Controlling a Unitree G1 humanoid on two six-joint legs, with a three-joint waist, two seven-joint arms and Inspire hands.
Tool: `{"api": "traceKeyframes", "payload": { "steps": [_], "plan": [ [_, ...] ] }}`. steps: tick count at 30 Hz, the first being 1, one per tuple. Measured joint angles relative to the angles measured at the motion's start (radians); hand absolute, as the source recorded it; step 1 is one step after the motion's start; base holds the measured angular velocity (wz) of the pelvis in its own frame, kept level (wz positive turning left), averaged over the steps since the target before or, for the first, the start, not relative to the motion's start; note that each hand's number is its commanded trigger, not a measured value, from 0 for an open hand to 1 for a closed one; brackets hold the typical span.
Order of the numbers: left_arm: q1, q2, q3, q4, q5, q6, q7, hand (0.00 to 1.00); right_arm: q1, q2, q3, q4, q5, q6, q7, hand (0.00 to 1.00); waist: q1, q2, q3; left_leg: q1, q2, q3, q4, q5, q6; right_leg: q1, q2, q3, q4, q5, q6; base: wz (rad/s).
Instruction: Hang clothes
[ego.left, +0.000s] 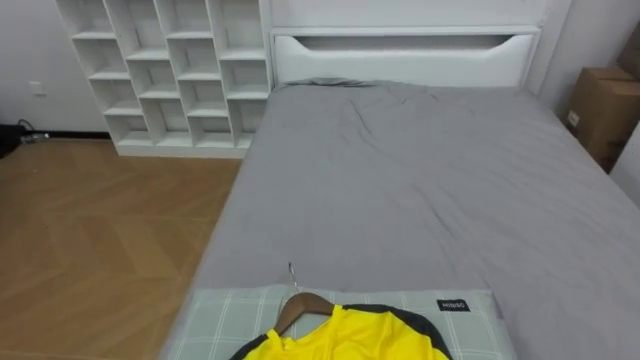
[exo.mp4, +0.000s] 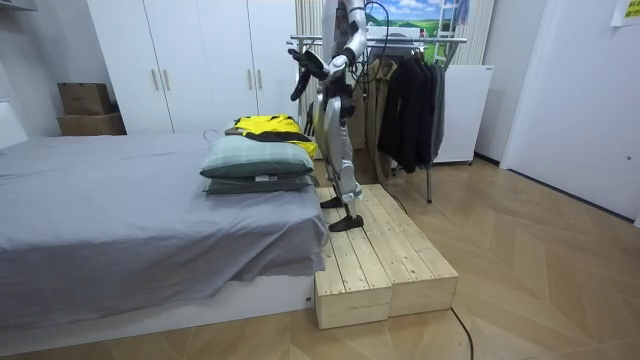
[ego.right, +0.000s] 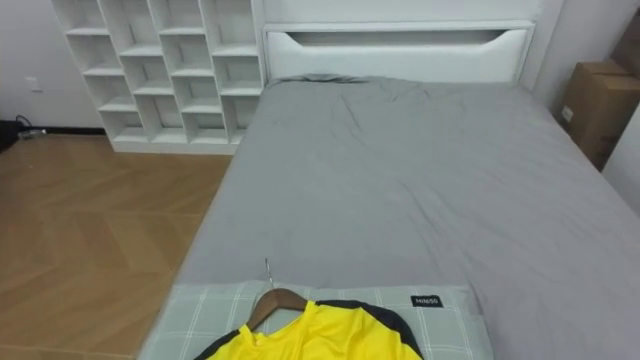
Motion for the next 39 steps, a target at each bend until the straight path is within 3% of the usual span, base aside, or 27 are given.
{"api": "traceKeyframes", "payload": {
  "steps": [5,15,17,22,29,39],
  "plan": [
    [-0.019,0.001,-0.042,0.0,0.007,0.0,0.005,0.0,0.003,0.0,0.0,-0.005,0.011,0.0,0.01,0.0,-0.008,0.003,0.0007,0.003,0.0,0.003,-0.007,0.0,0.0,-0.004,0.002,0.013,0.0,0.0,0.0,-0.06],
    [-0.064,0.006,-0.056,0.001,0.011,0.0,-0.013,0.0,-0.002,-0.002,0.001,-0.001,0.011,-0.001,0.016,0.0,-0.03,0.015,0.0033,0.002,0.001,0.006,-0.005,0.0,0.0,-0.002,0.004,0.018,0.0,0.001,-0.001,-0.02],
    [-0.076,0.007,-0.061,0.001,0.012,0.001,-0.024,0.0,-0.003,-0.003,0.0,0.003,0.016,-0.002,0.015,0.0,-0.034,0.019,0.0067,0.0,0.002,0.008,-0.005,0.0,0.0,-0.004,0.004,0.018,0.0,0.001,-0.001,0.0],
    [-0.099,0.009,-0.075,0.001,0.083,0.002,-0.026,0.0,-0.003,-0.008,-0.009,0.008,0.026,-0.001,0.015,0.0,-0.038,0.027,0.0094,-0.002,0.001,0.009,-0.004,0.0,0.0,-0.007,0.004,0.018,-0.001,0.001,-0.001,0.0],
    [-0.133,0.025,-0.095,0.001,0.263,0.042,-0.053,0.0,-0.006,-0.017,-0.009,0.009,0.03,0.001,0.04,0.0,-0.066,0.031,0.0065,-0.003,0.001,0.011,-0.002,0.0,0.0,-0.005,0.004,0.026,-0.001,0.0,-0.001,0.0],
    [-0.178,0.026,-0.14,0.001,0.364,0.092,-0.125,0.0,-0.005,-0.023,-0.008,0.014,0.03,0.002,0.046,0.0,-0.086,0.025,0.0073,-0.01,0.003,0.022,0.004,0.0,0.0,-0.022,0.004,0.033,0.001,0.002,-0.002,-0.01]
  ]
}}
